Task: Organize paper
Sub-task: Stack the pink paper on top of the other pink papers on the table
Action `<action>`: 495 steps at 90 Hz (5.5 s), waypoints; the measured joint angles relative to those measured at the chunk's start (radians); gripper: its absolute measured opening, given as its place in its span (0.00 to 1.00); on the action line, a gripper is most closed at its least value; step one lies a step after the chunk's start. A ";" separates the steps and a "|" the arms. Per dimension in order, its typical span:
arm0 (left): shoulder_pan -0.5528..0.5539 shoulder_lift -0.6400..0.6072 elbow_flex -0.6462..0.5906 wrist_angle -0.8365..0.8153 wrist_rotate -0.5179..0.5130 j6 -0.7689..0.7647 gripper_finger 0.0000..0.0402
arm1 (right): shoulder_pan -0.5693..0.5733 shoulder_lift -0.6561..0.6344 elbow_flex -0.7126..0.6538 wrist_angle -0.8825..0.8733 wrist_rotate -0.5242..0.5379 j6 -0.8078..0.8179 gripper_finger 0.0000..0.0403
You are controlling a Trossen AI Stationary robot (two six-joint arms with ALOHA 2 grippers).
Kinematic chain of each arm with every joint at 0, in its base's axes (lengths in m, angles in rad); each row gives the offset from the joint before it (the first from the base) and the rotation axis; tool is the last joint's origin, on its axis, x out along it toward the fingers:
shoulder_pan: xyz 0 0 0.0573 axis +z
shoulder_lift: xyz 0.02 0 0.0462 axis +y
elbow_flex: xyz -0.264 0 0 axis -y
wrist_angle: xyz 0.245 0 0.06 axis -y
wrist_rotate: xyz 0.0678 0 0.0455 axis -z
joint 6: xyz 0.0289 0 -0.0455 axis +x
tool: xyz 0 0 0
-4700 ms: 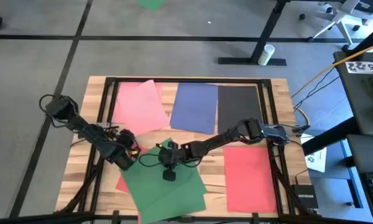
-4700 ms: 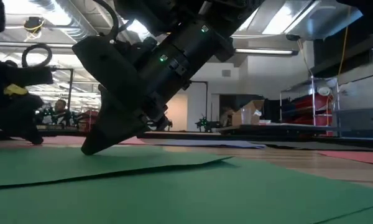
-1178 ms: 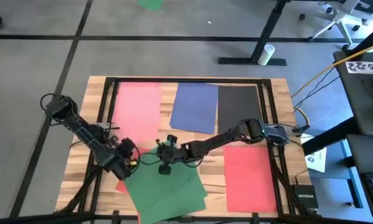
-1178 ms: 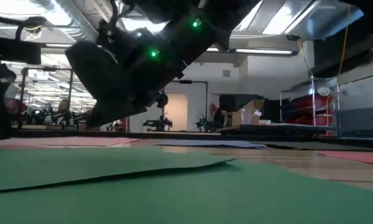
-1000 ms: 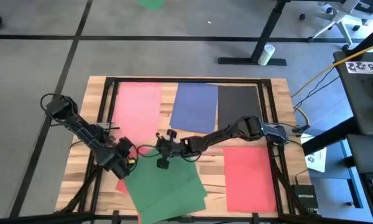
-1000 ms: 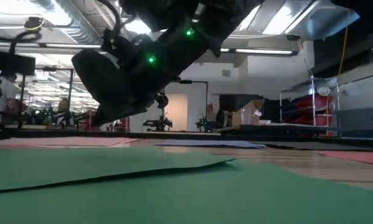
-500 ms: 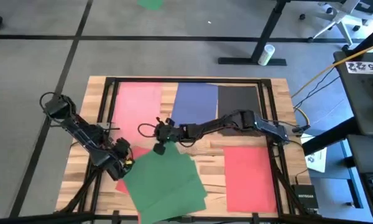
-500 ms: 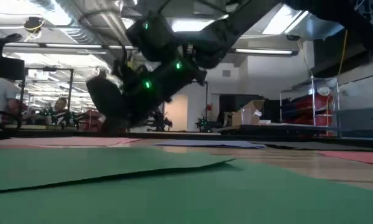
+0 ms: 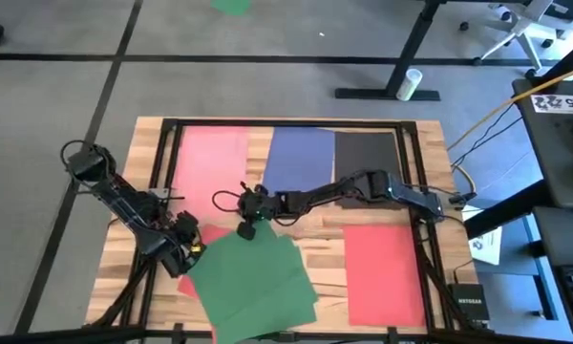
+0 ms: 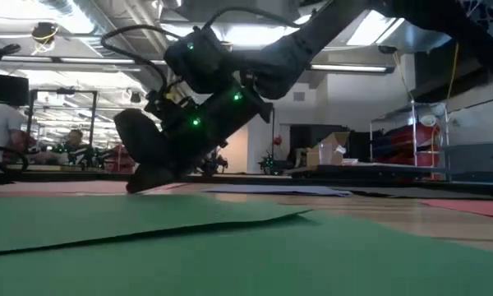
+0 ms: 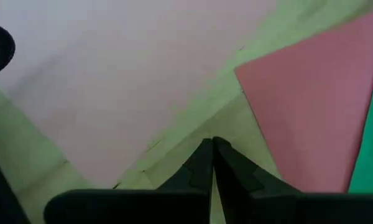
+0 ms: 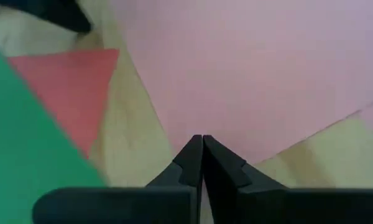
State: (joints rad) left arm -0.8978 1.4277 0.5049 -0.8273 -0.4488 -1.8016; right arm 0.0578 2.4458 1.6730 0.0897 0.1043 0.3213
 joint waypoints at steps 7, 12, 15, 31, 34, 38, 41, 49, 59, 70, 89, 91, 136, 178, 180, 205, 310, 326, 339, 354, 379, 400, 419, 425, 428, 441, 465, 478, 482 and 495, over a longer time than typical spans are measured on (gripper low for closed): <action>0.000 0.001 0.000 -0.006 -0.003 -0.013 0.00 | 0.011 0.000 0.000 0.004 -0.006 0.005 0.00; 0.001 0.001 -0.001 -0.011 -0.004 -0.019 0.00 | 0.017 0.001 0.000 0.007 -0.011 0.012 0.00; 0.002 0.002 -0.001 -0.013 -0.003 -0.019 0.00 | 0.019 0.001 -0.001 0.008 -0.011 0.013 0.00; 0.003 0.003 -0.002 -0.028 -0.016 -0.020 0.00 | 0.029 0.003 -0.002 0.022 -0.011 0.023 0.00; 0.003 0.003 -0.002 -0.031 -0.019 -0.023 0.00 | 0.029 0.003 -0.002 0.023 -0.011 0.035 0.00; 0.003 0.003 -0.002 -0.035 -0.019 -0.024 0.00 | 0.028 0.003 -0.002 0.023 -0.011 0.047 0.00; 0.002 0.003 0.000 -0.039 -0.017 -0.024 0.00 | 0.028 0.003 -0.002 0.023 -0.009 0.051 0.00; -0.002 0.004 0.023 -0.057 -0.001 -0.016 0.00 | 0.028 0.004 -0.002 0.023 0.000 0.052 0.00; -0.002 0.005 0.056 -0.105 0.031 -0.023 0.00 | 0.028 0.004 -0.003 0.025 0.002 0.052 0.00; 0.012 0.005 0.058 -0.132 0.081 -0.026 0.00 | 0.028 0.004 -0.003 0.026 0.005 0.052 0.00; 0.042 0.002 0.015 -0.124 0.090 -0.054 0.00 | 0.028 0.005 -0.003 0.027 0.008 0.052 0.00; 0.048 0.002 0.011 -0.122 0.088 -0.054 0.00 | 0.028 0.005 -0.003 0.027 0.008 0.052 0.00; 0.121 0.010 0.000 -0.112 0.033 -0.087 0.00 | 0.074 0.000 -0.005 0.031 0.027 0.042 0.00; 0.083 0.009 0.110 -0.141 -0.113 -0.063 0.00 | 0.011 -0.003 -0.004 0.016 -0.011 0.065 0.00; 0.084 0.009 0.117 -0.156 -0.126 -0.056 0.00 | 0.012 -0.003 -0.004 0.016 -0.009 0.063 0.00; 0.168 0.008 0.104 -0.201 -0.133 -0.038 0.00 | 0.009 -0.003 -0.004 0.015 -0.013 0.045 0.00; -0.130 0.005 0.423 -0.071 -0.555 0.227 0.00 | -0.065 0.000 0.035 0.036 0.113 0.137 0.00; -0.146 0.005 0.423 -0.121 -0.549 0.196 0.00 | -0.055 -0.001 0.035 0.041 0.003 0.023 0.00; -0.083 0.006 0.402 -0.289 -0.391 0.054 0.00 | -0.052 -0.002 0.036 -0.001 -0.052 -0.037 0.00; 0.023 0.007 0.297 -0.295 -0.208 0.000 0.00 | -0.047 -0.003 0.037 -0.030 -0.028 -0.086 0.00; 0.179 0.008 0.094 -0.070 -0.104 0.082 0.00 | -0.009 -0.048 0.037 -0.083 0.010 -0.150 0.00; 0.254 0.005 0.013 -0.023 -0.092 0.086 0.00 | 0.040 -0.170 0.037 -0.201 0.147 -0.241 0.00; 0.287 0.003 -0.013 -0.006 -0.081 0.086 0.00 | 0.092 -0.293 0.037 -0.284 0.259 -0.272 0.00; 0.291 0.004 -0.013 -0.022 -0.076 0.074 0.00 | 0.113 -0.322 0.037 -0.317 0.294 -0.271 0.00; 0.291 0.005 -0.014 -0.032 -0.068 0.064 0.00 | 0.124 -0.335 0.037 -0.327 0.310 -0.271 0.00; 0.284 0.005 0.004 -0.084 -0.018 0.034 0.00 | 0.161 -0.375 0.037 -0.362 0.357 -0.271 0.00; 0.287 0.005 0.007 -0.114 0.021 0.021 0.00 | 0.194 -0.380 0.037 -0.392 0.361 -0.245 0.00; 0.319 0.005 0.008 -0.113 0.014 -0.008 0.00 | 0.213 -0.380 0.036 -0.402 0.385 -0.240 0.00; 0.335 0.005 0.008 -0.113 0.011 -0.010 0.00 | 0.219 -0.380 0.036 -0.400 0.394 -0.240 0.00; 0.397 0.005 0.008 -0.116 -0.006 0.008 0.00 | 0.226 -0.380 0.036 -0.402 0.401 -0.234 0.00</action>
State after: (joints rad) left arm -0.5010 1.4326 0.5125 -0.9428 -0.4545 -1.7935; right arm 0.2841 2.0659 1.7092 -0.3122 0.5055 0.0875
